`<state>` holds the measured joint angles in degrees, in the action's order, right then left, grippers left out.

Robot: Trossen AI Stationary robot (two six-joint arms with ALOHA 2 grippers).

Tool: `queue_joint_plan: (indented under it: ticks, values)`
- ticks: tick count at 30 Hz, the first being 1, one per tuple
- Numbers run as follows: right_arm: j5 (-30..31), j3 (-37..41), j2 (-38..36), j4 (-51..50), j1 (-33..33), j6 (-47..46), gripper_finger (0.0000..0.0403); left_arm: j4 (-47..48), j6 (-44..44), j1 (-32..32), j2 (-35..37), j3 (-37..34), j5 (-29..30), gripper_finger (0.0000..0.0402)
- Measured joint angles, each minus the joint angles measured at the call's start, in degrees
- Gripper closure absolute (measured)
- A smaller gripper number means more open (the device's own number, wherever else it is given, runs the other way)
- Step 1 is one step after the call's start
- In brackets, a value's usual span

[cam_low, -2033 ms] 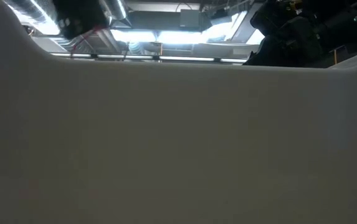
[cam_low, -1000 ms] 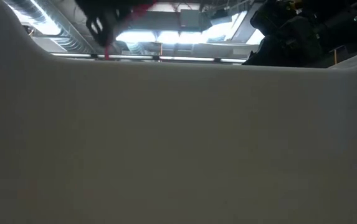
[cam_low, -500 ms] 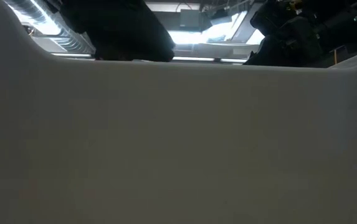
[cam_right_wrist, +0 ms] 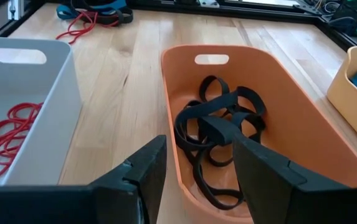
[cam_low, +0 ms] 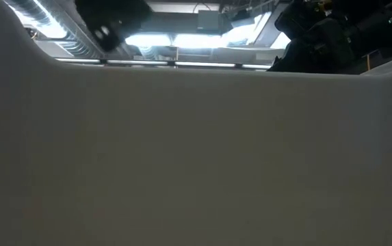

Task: Sort rubber bands into baskets
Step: Put the red rubber band in the white bin

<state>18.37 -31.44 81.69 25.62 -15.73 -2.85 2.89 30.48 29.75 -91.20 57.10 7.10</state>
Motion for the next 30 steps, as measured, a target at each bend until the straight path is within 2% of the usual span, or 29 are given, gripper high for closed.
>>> queue_joint_plan:
  ticks: [6,11,18,30]
  values:
    - [0.0,0.0,0.0,0.01,0.0,-0.04,0.0221,12.86,8.64,2.66,6.02,0.02,-0.08,0.0252]
    - [0.0,0.0,0.0,-0.01,0.0,-0.04,0.0221,22.03,16.95,6.51,6.76,-0.02,-0.16,0.0263]
    - [0.0,0.0,0.0,-0.02,0.0,-0.07,0.0221,24.19,24.58,11.57,6.3,-2.56,-0.18,0.0268]
    - [0.01,0.0,0.0,0.25,0.0,-0.07,0.0221,25.8,26.14,17.37,4.56,-6.34,0.87,0.0269]
